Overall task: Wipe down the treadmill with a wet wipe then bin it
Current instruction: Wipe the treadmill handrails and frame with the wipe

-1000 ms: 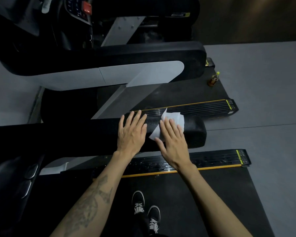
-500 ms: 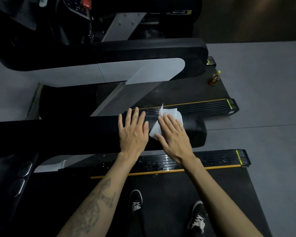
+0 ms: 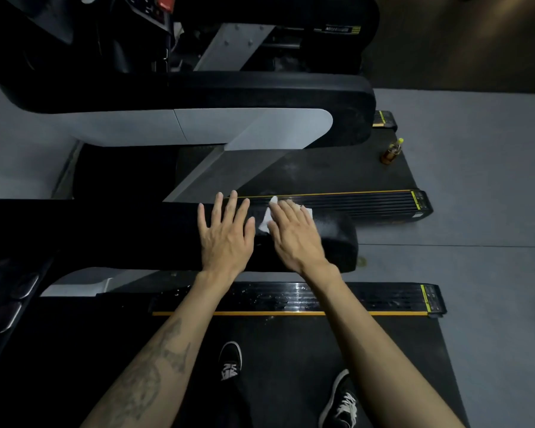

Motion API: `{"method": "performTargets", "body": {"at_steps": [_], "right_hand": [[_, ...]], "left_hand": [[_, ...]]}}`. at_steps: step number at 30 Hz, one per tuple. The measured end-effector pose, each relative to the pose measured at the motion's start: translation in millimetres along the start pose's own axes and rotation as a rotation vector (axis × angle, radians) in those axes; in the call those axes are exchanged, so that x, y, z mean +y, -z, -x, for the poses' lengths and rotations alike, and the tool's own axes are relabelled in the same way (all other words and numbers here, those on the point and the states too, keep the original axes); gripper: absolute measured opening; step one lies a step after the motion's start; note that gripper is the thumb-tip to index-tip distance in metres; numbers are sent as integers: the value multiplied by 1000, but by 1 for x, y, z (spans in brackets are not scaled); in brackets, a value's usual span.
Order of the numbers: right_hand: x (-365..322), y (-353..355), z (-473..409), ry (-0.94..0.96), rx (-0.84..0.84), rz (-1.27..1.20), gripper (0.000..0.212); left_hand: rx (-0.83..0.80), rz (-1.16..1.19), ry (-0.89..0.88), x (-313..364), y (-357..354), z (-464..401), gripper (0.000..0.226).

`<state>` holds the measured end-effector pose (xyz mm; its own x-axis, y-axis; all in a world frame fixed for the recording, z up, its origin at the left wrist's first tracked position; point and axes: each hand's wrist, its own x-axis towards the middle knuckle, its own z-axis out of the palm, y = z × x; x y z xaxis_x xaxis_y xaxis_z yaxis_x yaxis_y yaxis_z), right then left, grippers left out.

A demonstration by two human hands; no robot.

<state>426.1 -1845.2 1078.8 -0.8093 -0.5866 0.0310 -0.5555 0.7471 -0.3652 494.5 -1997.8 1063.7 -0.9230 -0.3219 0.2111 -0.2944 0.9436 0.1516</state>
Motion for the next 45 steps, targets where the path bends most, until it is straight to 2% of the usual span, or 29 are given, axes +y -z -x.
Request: {"method": "performTargets", "body": {"at_steps": [1, 3, 6, 8, 11, 16, 18, 22, 25, 28, 29, 33, 35, 37, 39, 42, 45], "right_hand": [[11, 2, 10, 24, 30, 7, 50], [30, 8, 19, -52, 65, 29, 54], [29, 11, -4, -249, 2, 90, 47], [12, 6, -25, -288, -37, 124, 46], [0, 1, -27, -207, -7, 96, 46], [30, 4, 12, 67, 83, -31, 49], [31, 3, 9, 6, 93, -3, 47], [-3, 3, -32, -288, 17, 101, 46], [-16, -2, -37, -209, -28, 67, 45], [-1, 4, -13, -40, 64, 29, 41], [9, 8, -6, -37, 88, 36, 41], [30, 16, -17, -291, 6, 177, 44], [20, 13, -33, -341, -32, 183, 50], [11, 7, -36, -276, -12, 133, 48], [12, 4, -21, -124, 63, 68, 43], [35, 1, 13, 83, 136, 23, 48], [59, 1, 32, 30, 176, 48, 51]], "left_hand": [[2, 1, -3, 0, 0, 0, 55], [1, 3, 0, 1, 1, -1, 55], [-6, 16, 14, 2, 1, -1, 55], [-12, 30, 17, 2, 2, 0, 56], [-22, 28, 11, 1, 3, 0, 57], [-20, 23, 10, -1, 1, 0, 56], [-19, 30, 11, 0, 1, 0, 56], [-34, 37, 6, 0, 2, -1, 56], [-36, 22, 7, -2, 1, 0, 56], [-40, 19, 0, -2, 1, 1, 55], [-40, 19, -3, -2, 1, 0, 56], [-20, 13, 13, 0, 1, 0, 56], [-15, 16, 17, 1, 1, -1, 56], [-18, 17, 6, 0, 1, 0, 56], [-23, 17, -8, -2, 1, 0, 55], [-30, 15, 5, -1, 1, -1, 56], [-37, 31, 10, 0, 1, -1, 56]]}}
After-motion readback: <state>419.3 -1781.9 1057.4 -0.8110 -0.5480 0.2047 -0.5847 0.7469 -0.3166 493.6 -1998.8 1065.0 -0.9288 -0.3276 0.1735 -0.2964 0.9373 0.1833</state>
